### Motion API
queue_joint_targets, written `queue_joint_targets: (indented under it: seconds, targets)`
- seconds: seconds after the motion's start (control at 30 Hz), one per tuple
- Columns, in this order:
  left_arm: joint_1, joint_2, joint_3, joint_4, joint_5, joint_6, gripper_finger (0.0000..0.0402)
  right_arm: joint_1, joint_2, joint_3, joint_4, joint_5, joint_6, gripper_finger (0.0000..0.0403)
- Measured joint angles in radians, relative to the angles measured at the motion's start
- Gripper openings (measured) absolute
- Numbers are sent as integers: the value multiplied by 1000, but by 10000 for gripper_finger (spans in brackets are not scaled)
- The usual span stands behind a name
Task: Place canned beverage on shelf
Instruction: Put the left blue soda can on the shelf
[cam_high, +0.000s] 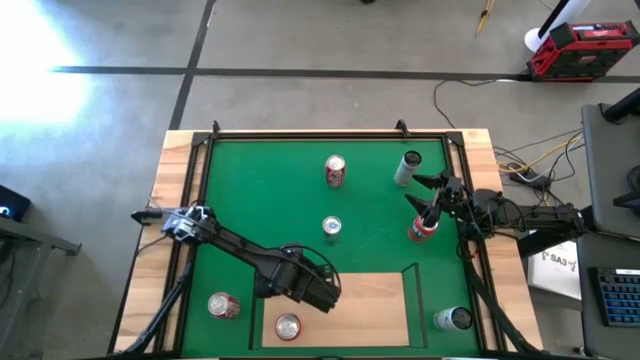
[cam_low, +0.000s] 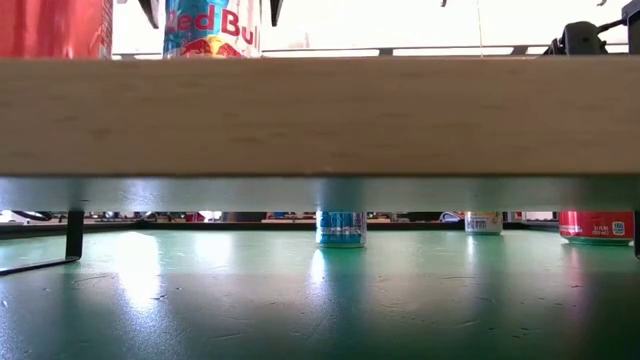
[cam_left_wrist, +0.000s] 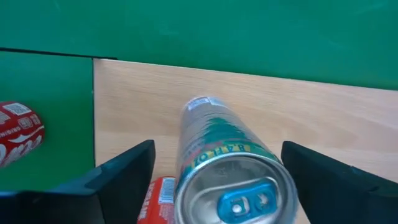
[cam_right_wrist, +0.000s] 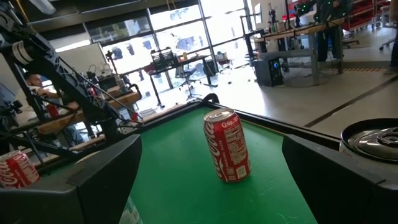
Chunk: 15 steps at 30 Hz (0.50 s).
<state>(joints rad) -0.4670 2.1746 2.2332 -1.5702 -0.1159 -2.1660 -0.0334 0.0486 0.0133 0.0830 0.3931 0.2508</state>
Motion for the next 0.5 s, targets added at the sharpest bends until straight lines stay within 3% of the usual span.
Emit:
queue_joint_targets:
  seconds: [0.5]
  targets:
    - [16, 2, 57, 15, 98, -291, 352, 0, 0, 0, 0, 0, 0, 381]
